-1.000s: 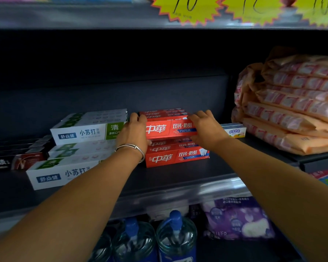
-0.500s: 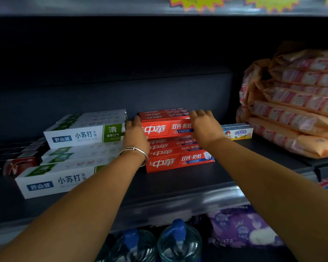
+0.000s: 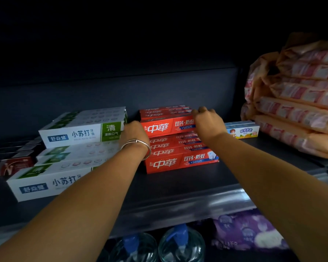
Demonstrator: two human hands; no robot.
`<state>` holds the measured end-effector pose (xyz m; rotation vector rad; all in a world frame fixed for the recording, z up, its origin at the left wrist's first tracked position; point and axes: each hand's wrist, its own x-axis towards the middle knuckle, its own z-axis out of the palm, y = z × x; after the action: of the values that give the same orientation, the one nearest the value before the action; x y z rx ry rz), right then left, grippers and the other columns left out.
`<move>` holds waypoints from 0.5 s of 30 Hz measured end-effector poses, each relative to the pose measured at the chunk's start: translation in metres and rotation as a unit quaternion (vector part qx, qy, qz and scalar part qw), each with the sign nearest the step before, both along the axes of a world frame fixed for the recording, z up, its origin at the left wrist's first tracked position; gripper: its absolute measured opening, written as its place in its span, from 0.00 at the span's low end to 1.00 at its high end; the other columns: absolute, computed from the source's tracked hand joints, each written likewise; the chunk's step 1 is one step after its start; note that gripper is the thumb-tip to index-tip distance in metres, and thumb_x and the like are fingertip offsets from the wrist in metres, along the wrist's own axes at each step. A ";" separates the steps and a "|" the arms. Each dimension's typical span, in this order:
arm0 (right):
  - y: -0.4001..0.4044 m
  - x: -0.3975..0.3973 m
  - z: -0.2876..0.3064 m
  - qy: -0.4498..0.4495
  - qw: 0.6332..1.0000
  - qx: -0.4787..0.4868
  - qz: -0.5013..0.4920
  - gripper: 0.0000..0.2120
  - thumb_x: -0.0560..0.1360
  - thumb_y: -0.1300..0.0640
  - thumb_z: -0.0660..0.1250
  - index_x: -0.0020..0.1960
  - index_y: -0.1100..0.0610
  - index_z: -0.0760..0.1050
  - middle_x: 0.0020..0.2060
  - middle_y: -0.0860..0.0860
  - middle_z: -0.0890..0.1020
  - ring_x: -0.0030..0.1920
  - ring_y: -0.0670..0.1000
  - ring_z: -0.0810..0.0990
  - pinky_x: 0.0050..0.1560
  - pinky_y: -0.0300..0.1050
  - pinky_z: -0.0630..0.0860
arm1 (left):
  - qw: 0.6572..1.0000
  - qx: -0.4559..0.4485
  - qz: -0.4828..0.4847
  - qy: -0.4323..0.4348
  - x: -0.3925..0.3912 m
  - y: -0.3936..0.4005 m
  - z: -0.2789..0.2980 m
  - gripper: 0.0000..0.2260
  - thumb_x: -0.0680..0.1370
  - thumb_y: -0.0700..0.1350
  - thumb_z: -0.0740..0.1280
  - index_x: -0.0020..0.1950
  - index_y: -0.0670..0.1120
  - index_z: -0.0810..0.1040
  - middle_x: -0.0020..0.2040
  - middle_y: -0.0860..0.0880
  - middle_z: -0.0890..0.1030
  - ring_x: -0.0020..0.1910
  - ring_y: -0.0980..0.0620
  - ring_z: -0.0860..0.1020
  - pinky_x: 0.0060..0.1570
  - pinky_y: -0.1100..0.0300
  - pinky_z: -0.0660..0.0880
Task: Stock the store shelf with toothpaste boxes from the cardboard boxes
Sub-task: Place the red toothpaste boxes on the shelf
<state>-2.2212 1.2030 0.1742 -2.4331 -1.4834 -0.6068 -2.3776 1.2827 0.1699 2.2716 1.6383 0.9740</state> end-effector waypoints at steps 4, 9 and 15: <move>0.008 0.002 -0.001 0.009 1.000 0.001 0.004 0.21 0.78 0.61 0.64 0.69 0.60 0.65 0.63 0.57 0.71 0.63 0.60 0.70 0.54 0.52 0.76 | 1.000 -0.023 0.008 0.015 0.007 0.003 -0.002 0.10 0.80 0.39 0.58 0.54 0.38 0.77 0.55 0.40 0.79 0.54 0.42 0.78 0.49 0.54 0.73; 0.014 0.002 0.001 0.035 0.999 -0.005 0.013 0.21 0.78 0.58 0.63 0.69 0.60 0.65 0.64 0.58 0.70 0.65 0.59 0.69 0.59 0.52 0.74 | 0.997 -0.058 0.034 0.043 0.014 0.012 -0.006 0.08 0.79 0.39 0.62 0.57 0.40 0.76 0.57 0.41 0.78 0.57 0.42 0.76 0.60 0.49 0.72; 0.018 0.001 0.000 0.045 0.999 -0.008 0.016 0.19 0.79 0.59 0.61 0.68 0.61 0.66 0.63 0.58 0.71 0.65 0.59 0.69 0.60 0.52 0.73 | 0.995 -0.091 0.034 -0.010 0.018 0.021 -0.011 0.08 0.78 0.38 0.62 0.56 0.39 0.76 0.57 0.40 0.78 0.57 0.41 0.76 0.61 0.47 0.71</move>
<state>-2.2201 1.2207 0.1742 -2.4095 -1.4934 -0.4753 -2.3592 1.3033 0.1584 2.0931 1.7294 0.8220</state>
